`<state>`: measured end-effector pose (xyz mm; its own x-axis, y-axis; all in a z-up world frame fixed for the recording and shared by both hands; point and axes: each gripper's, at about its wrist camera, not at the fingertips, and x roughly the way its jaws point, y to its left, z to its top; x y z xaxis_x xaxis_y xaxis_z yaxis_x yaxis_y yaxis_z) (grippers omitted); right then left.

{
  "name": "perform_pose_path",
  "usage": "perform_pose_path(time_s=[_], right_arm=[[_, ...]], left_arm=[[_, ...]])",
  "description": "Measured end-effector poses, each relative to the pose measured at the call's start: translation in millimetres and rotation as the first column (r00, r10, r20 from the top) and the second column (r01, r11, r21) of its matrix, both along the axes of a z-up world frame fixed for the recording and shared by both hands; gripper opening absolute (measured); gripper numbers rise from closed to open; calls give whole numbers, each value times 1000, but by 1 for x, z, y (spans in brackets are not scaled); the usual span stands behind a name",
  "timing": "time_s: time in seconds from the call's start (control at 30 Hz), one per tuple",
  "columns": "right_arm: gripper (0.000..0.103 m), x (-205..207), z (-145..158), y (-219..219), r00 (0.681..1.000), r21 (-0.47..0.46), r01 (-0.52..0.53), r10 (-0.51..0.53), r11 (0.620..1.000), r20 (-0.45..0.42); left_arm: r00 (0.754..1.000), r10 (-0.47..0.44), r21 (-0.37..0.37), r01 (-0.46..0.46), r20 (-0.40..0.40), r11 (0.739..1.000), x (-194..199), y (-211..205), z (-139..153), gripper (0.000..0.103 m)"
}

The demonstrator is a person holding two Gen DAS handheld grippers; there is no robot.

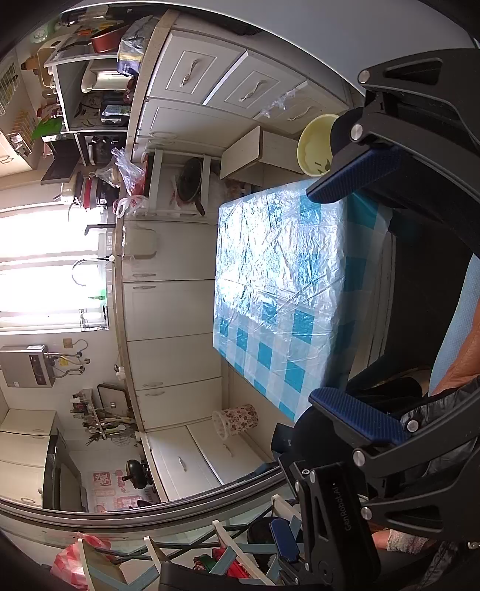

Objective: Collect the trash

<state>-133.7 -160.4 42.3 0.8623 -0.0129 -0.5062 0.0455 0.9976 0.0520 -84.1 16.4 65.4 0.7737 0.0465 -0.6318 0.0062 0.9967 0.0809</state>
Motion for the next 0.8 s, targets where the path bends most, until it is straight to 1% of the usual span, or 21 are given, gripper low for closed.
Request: perform_pose_path(time_s=[0.8], right_arm=[[96, 2, 0, -1, 1000, -2, -6, 6, 1000, -7]], left_arm=[[1000, 5, 4, -5, -4, 1000, 0, -1, -2, 95]])
